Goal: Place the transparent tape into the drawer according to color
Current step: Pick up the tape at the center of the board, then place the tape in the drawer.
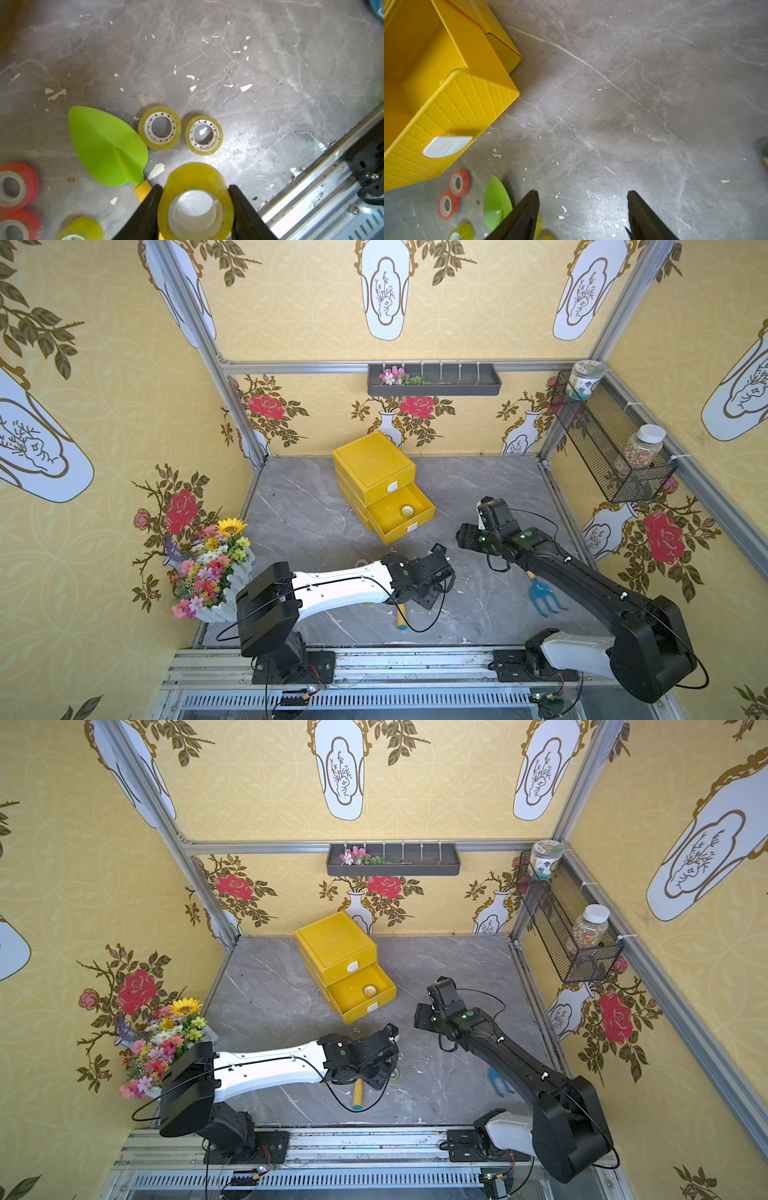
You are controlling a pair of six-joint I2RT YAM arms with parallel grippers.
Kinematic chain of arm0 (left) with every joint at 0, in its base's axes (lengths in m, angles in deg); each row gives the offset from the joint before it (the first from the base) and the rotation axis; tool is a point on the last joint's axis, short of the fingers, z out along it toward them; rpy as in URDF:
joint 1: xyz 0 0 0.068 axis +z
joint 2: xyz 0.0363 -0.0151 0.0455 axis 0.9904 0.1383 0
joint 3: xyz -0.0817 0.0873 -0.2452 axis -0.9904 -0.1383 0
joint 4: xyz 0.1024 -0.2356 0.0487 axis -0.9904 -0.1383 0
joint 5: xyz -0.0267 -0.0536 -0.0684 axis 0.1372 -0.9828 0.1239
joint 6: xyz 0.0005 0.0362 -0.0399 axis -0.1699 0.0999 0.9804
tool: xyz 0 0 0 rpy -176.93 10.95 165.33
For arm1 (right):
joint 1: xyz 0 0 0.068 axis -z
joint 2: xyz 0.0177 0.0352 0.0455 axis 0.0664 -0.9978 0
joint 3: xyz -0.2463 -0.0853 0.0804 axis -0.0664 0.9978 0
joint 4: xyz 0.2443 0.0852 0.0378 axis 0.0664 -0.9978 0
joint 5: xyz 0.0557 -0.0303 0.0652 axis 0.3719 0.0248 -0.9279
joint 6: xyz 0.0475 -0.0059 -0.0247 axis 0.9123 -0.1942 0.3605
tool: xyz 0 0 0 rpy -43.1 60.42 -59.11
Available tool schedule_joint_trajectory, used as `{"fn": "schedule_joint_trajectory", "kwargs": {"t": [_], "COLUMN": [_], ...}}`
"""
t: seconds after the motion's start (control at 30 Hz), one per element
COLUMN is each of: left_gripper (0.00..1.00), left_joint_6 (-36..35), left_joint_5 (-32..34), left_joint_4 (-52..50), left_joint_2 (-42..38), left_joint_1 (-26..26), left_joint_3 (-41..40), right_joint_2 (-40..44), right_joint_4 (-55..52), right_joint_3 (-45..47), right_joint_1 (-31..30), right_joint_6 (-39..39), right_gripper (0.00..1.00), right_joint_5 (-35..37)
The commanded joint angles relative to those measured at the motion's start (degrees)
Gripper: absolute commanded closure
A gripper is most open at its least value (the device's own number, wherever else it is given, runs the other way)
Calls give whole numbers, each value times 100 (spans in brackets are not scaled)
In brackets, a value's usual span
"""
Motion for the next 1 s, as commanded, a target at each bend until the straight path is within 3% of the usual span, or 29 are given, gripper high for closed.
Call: {"fn": "schedule_joint_trajectory", "kwargs": {"t": [0.0,0.63,0.77,0.97], "left_gripper": [48,48,47,46], "left_joint_6": [-38,365,353,454], "left_joint_5": [46,779,833,1433], "left_joint_4": [-118,0,179,273], "left_joint_2": [-174,-997,-956,-531], "left_joint_1": [135,1314,1679,2009], "left_joint_3": [12,486,711,1071], "right_joint_2": [-31,-51,-61,-70], "right_joint_4": [202,259,275,303], "right_joint_3": [-62,-60,-68,-67], "right_joint_1": [-1,-1,-2,-1], "right_joint_6": [13,21,21,20], "right_gripper": [30,30,30,30], "right_joint_5": [-21,-31,-49,-47]}}
